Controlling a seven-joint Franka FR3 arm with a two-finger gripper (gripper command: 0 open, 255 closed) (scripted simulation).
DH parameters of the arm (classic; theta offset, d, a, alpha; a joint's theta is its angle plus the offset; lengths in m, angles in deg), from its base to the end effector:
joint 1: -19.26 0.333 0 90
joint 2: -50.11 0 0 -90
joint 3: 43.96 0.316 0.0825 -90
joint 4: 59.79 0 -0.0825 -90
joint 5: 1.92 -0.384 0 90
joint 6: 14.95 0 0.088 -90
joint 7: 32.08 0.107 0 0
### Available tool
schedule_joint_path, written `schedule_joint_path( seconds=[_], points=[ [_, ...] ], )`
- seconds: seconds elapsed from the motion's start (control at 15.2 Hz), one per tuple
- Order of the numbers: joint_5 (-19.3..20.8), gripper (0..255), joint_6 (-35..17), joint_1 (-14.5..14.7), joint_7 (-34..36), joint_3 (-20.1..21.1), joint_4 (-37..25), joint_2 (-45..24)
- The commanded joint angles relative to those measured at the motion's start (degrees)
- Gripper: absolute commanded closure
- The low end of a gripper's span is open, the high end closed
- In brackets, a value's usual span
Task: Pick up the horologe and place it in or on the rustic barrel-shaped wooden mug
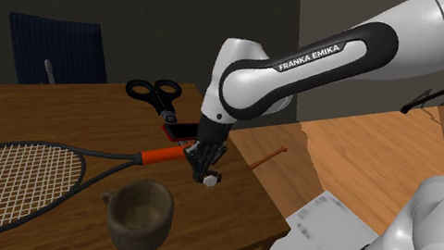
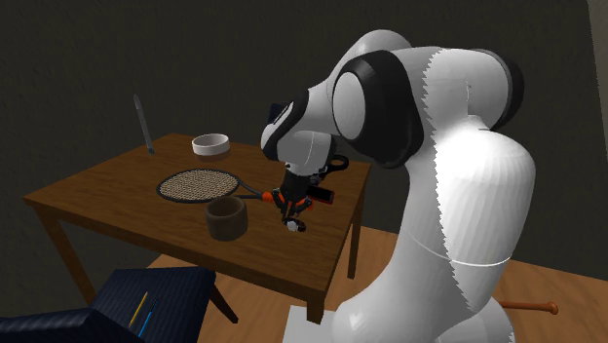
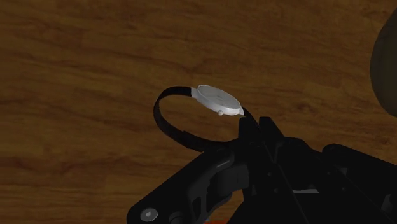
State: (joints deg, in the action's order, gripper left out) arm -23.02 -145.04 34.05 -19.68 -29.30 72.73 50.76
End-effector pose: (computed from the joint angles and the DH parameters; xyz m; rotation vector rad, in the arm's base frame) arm 0.4359 0.2566 0.3464 -2.8894 -0.0786 0.1842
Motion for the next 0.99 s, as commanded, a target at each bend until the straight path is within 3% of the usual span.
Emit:
schedule_joint_path(
  seconds=[0.0, 0.92],
  points=[
    [0.2, 255, 1.5, -0.1, 0.4, -0.1, -0.6, 0.9],
    [1.2, 255, 12.1, -0.5, 2.9, -0.7, -6.1, 6.3]
  ],
)
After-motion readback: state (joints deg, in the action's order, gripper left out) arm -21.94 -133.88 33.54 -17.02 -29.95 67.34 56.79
